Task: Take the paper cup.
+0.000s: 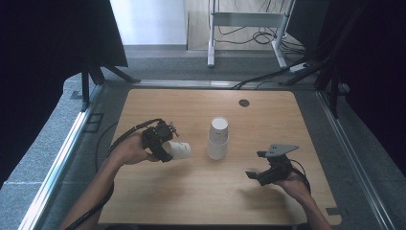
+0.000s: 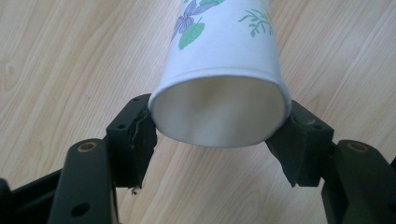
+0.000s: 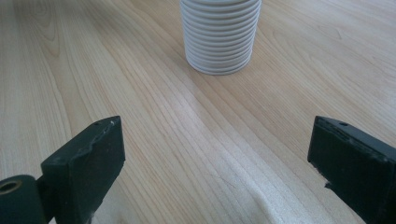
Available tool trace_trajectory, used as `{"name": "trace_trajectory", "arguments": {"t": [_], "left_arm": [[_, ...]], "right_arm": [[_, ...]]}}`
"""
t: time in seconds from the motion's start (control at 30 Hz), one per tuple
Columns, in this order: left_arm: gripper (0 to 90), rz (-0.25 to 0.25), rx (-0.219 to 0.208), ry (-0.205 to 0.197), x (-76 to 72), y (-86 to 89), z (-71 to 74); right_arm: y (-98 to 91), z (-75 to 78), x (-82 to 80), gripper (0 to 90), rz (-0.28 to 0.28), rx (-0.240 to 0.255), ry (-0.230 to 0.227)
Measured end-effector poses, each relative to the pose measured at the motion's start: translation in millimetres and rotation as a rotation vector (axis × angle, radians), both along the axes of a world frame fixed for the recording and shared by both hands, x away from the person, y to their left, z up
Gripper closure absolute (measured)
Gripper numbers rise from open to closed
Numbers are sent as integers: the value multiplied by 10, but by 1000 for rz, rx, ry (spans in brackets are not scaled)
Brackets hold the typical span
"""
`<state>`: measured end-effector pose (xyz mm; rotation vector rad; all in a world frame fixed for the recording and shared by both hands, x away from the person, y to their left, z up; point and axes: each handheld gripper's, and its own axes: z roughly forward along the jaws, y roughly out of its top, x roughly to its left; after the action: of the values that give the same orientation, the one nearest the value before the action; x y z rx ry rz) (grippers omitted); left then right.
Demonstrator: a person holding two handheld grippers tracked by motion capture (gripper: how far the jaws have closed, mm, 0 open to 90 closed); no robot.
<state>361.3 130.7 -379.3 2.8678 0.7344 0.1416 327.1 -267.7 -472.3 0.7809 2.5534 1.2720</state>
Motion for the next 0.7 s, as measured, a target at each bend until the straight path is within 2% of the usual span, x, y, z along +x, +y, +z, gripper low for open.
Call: {"name": "trace_trajectory", "arguments": {"t": [0.23, 0.4, 0.7], "left_arm": [[350, -10, 90, 27, 57, -93, -13], [351, -32, 174, 51, 99, -175, -20], [355, -64, 275, 83, 146, -294, -55]], "right_arm": [[-4, -27, 5, 45, 2, -15, 3], [1, -43, 4, 48, 7, -28, 6], [10, -61, -2, 51, 20, -49, 4]]}}
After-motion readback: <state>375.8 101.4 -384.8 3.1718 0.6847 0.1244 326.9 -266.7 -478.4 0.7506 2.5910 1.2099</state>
